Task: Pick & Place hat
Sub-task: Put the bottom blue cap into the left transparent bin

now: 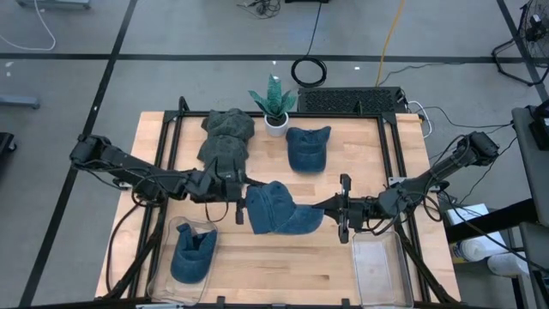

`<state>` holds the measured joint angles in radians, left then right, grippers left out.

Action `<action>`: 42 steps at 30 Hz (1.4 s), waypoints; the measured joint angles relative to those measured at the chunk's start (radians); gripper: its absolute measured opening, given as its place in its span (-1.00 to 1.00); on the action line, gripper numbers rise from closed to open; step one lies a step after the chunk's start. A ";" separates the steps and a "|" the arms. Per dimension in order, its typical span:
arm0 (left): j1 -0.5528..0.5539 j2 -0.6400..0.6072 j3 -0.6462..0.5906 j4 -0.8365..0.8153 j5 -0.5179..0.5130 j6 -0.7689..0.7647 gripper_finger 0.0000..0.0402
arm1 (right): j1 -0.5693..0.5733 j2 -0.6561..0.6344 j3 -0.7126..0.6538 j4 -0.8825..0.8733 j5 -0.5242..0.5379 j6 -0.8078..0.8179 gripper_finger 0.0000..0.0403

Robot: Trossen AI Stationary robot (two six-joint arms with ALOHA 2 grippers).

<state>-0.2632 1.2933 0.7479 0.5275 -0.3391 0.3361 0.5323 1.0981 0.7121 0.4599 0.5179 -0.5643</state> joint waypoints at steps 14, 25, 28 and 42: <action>-0.104 -0.018 0.028 0.297 -0.387 0.901 -0.91 | -0.001 -0.001 0.001 -0.046 0.005 0.168 -0.77; -0.108 -0.020 0.081 0.309 -0.495 1.016 -0.91 | -0.017 -0.001 0.001 -0.083 0.005 0.304 -0.09; -0.122 -0.020 0.081 0.297 -0.394 0.972 -0.91 | -0.051 -0.001 0.001 -0.075 0.006 0.334 0.08; -0.119 -0.019 0.082 0.157 0.112 0.685 -0.91 | -0.260 0.071 0.001 -0.015 -0.277 0.546 0.26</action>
<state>-0.3819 1.2739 0.8295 0.6847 -0.2266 1.0209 0.2720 1.1695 0.7132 0.4452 0.2408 -0.0186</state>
